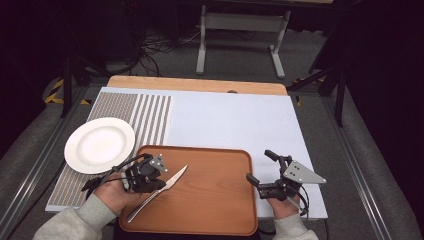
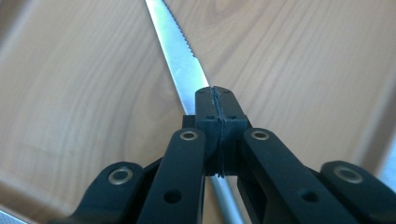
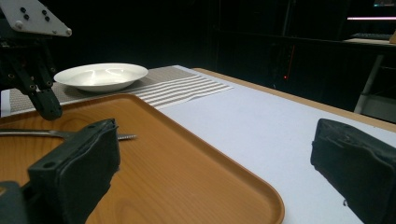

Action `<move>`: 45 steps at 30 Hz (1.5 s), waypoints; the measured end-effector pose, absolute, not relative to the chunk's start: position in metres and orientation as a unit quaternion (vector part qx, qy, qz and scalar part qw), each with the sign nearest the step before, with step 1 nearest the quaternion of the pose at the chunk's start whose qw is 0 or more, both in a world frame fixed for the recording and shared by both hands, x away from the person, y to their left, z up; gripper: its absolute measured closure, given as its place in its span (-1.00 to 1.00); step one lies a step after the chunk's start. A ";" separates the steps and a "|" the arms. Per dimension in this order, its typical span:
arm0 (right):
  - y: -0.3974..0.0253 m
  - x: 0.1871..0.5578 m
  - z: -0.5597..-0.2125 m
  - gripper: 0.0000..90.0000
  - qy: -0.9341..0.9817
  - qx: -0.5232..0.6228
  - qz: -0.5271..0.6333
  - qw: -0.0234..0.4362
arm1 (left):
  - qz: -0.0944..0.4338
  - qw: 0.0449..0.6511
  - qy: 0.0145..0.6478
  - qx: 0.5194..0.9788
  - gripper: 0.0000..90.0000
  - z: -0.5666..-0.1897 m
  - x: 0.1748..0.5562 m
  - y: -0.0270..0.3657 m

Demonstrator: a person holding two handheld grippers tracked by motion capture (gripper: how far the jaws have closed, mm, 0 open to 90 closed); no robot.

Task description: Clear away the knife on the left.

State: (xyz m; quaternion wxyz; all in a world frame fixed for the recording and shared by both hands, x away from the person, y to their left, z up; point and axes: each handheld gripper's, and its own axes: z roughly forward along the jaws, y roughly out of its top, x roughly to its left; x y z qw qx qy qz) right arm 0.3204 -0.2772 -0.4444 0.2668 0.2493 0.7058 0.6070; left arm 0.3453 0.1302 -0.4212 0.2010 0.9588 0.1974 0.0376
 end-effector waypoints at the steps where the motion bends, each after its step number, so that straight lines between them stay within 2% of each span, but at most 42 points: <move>1: -0.277 0.320 -0.444 -0.95 0.706 0.249 0.607 0.266 | 0.049 0.197 0.183 0.962 0.99 -0.422 0.343 0.127; 16: -0.278 0.320 -0.444 -0.95 0.705 0.250 0.608 0.268 | 0.039 0.133 0.109 0.984 0.99 -0.434 0.339 0.114; 22: -0.277 0.320 -0.444 -0.95 0.705 0.249 0.608 0.266 | 0.048 0.130 0.068 0.988 0.99 -0.439 0.336 0.111; 45: -0.278 0.320 -0.444 -0.95 0.704 0.250 0.609 0.267 | 0.050 0.116 0.087 0.988 0.99 -0.441 0.342 0.114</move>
